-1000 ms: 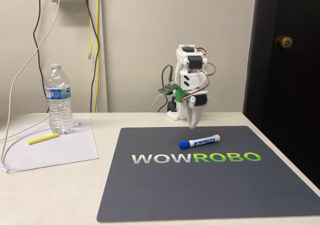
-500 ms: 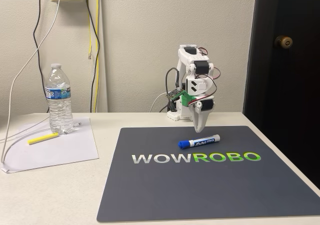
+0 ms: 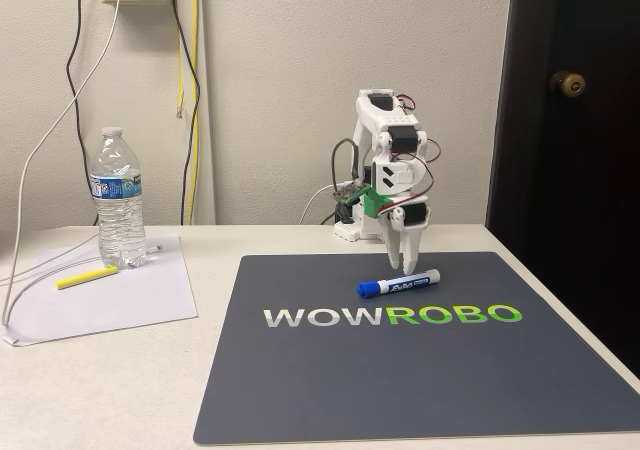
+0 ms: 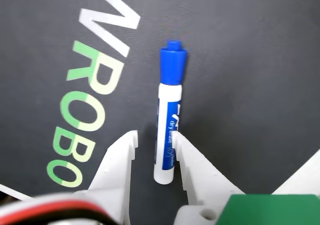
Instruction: Pick up the blue marker.
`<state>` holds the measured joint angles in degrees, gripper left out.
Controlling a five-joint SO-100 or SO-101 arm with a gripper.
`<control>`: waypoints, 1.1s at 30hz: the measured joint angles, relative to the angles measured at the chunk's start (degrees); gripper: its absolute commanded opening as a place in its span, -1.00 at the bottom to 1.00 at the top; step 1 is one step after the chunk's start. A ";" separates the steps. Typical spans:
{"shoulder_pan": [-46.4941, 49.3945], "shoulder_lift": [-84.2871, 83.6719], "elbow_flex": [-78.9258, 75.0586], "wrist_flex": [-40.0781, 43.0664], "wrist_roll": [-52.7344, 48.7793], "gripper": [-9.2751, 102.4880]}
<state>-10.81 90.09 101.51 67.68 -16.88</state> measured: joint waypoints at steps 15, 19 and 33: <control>0.09 0.00 2.81 -0.26 -2.29 -0.50; 0.35 0.00 4.66 -2.11 -3.43 -0.50; 0.97 0.00 9.58 -8.00 -5.19 -0.51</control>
<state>-9.84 90.09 111.09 59.68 -22.06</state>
